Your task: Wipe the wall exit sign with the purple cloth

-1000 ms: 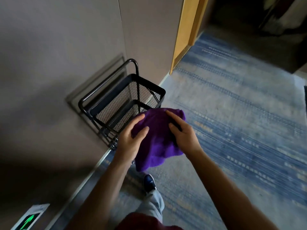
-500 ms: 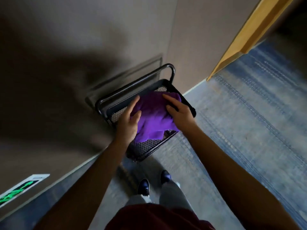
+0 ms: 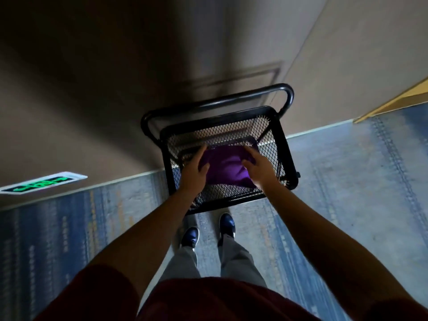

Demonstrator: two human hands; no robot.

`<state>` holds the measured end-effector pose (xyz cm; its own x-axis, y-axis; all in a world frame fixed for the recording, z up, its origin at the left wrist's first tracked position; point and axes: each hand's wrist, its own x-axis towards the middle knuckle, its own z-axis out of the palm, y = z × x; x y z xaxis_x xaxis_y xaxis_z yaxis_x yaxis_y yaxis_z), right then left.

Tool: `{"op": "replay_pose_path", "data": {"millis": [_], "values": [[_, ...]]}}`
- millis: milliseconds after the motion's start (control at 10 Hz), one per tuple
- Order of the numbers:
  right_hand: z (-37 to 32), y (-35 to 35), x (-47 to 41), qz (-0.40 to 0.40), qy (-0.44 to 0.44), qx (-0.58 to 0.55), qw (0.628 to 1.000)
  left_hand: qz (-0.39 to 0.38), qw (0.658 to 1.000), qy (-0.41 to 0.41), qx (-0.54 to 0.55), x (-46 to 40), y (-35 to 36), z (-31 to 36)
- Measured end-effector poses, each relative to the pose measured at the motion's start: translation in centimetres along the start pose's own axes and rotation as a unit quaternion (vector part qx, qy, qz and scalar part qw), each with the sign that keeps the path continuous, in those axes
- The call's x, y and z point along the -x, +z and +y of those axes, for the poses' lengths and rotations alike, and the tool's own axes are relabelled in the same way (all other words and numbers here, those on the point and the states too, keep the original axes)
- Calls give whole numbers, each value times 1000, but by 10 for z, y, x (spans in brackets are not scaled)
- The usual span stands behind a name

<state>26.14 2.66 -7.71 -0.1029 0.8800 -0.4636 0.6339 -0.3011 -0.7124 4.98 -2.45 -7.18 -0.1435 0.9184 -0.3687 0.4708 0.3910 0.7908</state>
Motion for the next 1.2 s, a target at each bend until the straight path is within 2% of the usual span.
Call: {"op": "replay_pose_path", "data": {"millis": [200,300,400,500,600,700,800,900,1000,1100,1200], "values": [[12,3,-13,13,-13,49,999,36,998,-34,-47,-7,36,-3],[20,3,-24,20,-46,130,990,64,992,-33,-106,-15,42,-11],[31,1,-29,21,-51,158,986,58,973,-21,-221,-18,41,-19],[37,-1,-33,16,-45,212,976,44,936,-5,-348,-18,38,-26],[32,-4,-31,48,-20,260,964,81,907,55,-409,-20,38,-20],[25,2,-23,64,-127,296,945,22,873,167,-459,-21,46,-12],[24,10,-19,-16,-167,351,921,-100,841,150,-511,-16,52,-14],[30,8,-21,-94,-119,400,904,-147,857,82,-487,-14,49,-14],[23,-2,-21,-112,-100,427,892,-133,894,92,-417,-19,35,6],[2,-12,-13,-73,-95,402,908,-66,906,156,-388,-17,13,31],[-36,-32,-8,9,-133,380,915,7,909,207,-361,-23,-21,60]]}}
